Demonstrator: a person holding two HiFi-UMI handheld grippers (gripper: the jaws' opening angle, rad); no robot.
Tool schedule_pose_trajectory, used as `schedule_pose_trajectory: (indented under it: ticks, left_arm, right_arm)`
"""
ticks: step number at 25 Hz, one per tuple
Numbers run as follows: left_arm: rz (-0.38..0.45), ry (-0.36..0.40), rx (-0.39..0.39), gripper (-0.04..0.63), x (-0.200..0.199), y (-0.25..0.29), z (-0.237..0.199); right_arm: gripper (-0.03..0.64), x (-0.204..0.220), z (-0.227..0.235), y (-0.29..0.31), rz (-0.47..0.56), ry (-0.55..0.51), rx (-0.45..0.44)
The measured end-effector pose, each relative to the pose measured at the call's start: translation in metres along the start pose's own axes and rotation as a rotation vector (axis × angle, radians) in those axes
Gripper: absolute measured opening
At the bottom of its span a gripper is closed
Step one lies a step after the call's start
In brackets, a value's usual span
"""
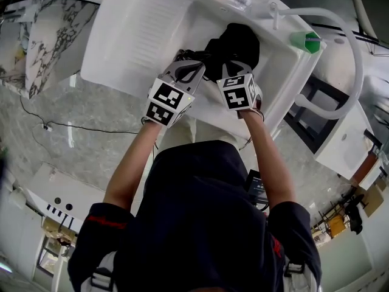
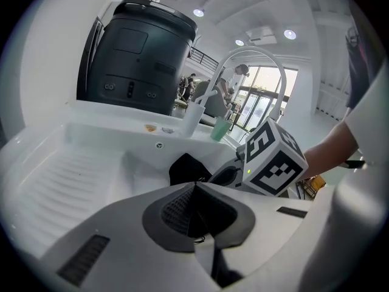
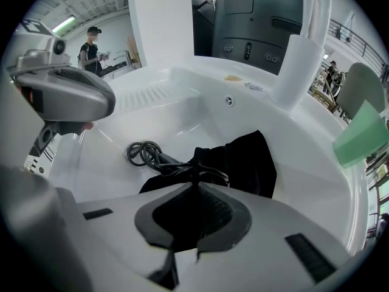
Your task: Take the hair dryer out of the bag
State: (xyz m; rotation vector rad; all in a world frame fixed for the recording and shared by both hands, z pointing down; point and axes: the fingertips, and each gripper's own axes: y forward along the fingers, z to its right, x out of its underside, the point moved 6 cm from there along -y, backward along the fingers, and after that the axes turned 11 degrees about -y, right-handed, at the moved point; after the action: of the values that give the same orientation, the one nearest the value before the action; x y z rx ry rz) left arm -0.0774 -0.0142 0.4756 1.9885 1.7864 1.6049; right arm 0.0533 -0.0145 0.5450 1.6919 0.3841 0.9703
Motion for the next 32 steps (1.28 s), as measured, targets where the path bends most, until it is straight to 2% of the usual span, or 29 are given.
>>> schedule_pose_trajectory:
  ticks: [10, 24, 32]
  left_arm:
    - [-0.048, 0.015, 0.015, 0.015, 0.001, 0.016, 0.001]
    - [-0.087, 0.033, -0.008, 0.015, 0.004, 0.031, -0.006]
    - [-0.125, 0.054, 0.011, 0.015, 0.009, 0.049, -0.006]
  right_arm:
    - [0.051, 0.01, 0.025, 0.006, -0.014, 0.03, 0.026]
    - [0.051, 0.016, 0.038, 0.015, -0.017, 0.029, 0.06]
    - [0.051, 0.021, 0.048, 0.016, -0.026, 0.041, 0.084]
